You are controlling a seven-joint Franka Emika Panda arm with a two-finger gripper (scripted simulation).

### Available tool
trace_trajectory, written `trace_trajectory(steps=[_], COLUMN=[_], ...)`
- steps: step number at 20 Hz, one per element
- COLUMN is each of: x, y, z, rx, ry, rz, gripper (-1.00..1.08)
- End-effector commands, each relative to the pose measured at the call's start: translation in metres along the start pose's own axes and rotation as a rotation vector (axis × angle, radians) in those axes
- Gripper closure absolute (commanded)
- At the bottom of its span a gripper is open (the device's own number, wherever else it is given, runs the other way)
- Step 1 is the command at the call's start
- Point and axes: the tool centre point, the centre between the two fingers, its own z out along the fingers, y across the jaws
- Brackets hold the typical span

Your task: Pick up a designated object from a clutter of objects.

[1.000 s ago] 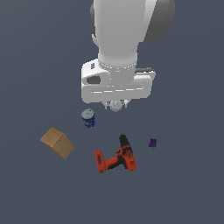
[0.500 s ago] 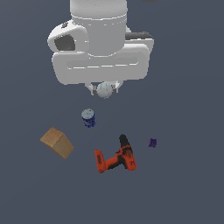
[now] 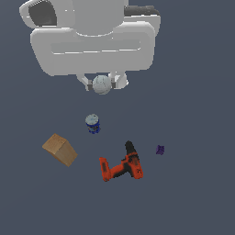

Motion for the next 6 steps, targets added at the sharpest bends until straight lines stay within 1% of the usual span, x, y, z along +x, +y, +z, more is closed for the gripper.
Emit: trace_trajectory(steps=[1,6], x=[0.0014,0.0025], y=[0.0018,0.0028], z=[-0.0046,-0.007], rx=[0.0,0.0], ry=[0.0,0.0], rz=[0.0,0.0], gripper=[1.08,1.08])
